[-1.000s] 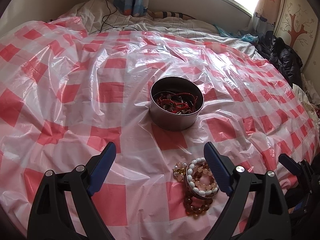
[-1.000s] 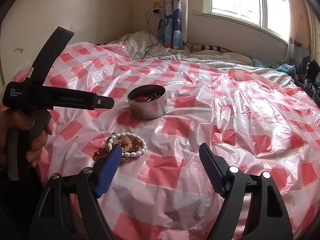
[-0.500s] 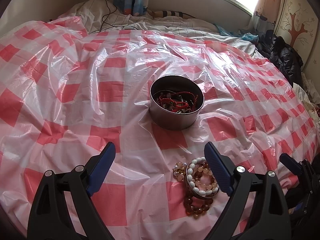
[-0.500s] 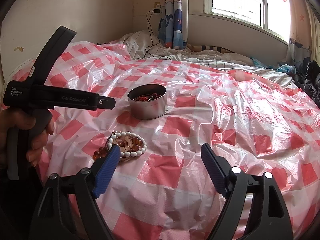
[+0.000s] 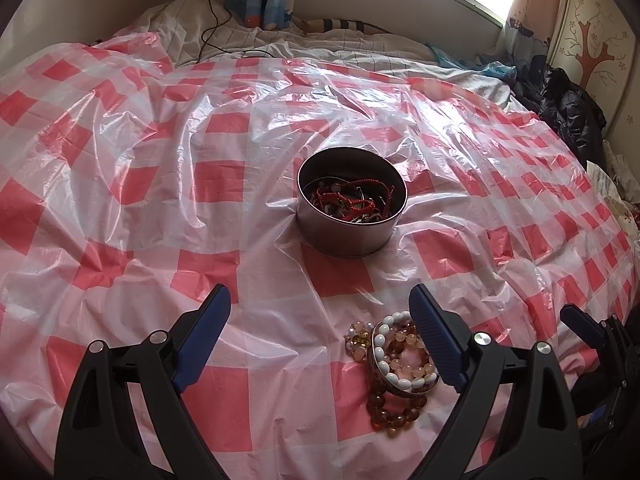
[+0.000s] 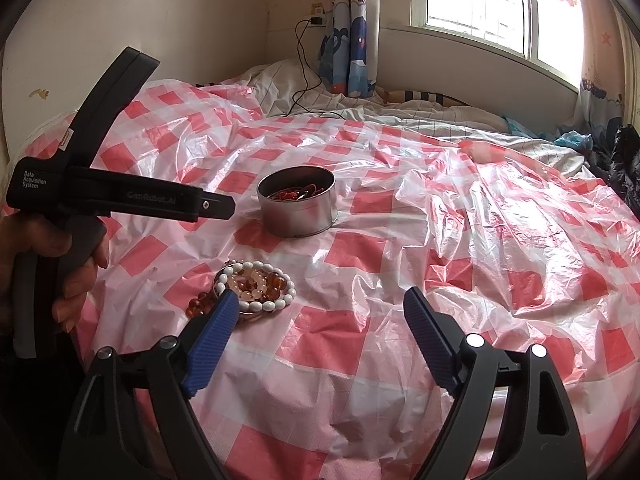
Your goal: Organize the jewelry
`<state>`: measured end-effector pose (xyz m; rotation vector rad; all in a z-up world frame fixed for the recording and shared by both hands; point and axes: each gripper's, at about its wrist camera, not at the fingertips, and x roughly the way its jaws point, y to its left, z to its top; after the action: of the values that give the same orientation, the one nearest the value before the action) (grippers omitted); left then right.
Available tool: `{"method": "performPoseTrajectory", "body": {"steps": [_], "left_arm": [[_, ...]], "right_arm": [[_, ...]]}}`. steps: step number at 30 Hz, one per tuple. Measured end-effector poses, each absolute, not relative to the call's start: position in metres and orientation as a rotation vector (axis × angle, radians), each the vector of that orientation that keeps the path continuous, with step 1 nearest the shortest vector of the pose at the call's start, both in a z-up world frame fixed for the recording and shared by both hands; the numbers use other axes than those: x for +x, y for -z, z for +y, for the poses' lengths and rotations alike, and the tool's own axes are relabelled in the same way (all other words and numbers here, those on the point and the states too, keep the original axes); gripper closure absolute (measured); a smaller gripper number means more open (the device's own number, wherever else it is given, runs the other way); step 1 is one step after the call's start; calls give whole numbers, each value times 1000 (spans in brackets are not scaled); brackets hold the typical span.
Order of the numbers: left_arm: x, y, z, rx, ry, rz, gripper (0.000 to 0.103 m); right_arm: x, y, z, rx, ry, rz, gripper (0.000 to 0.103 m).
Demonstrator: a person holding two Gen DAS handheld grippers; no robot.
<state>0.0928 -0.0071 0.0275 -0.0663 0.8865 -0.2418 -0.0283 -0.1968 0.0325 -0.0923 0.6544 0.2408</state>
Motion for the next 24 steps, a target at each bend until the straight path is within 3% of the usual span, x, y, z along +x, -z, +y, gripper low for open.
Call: {"method": "performPoseTrajectory", "body": {"steps": [24], "left_arm": [[93,-24,-5,-51,235,891,15]], "right_arm": [[-29,-30,-195,-98,-241,656,20]]}}
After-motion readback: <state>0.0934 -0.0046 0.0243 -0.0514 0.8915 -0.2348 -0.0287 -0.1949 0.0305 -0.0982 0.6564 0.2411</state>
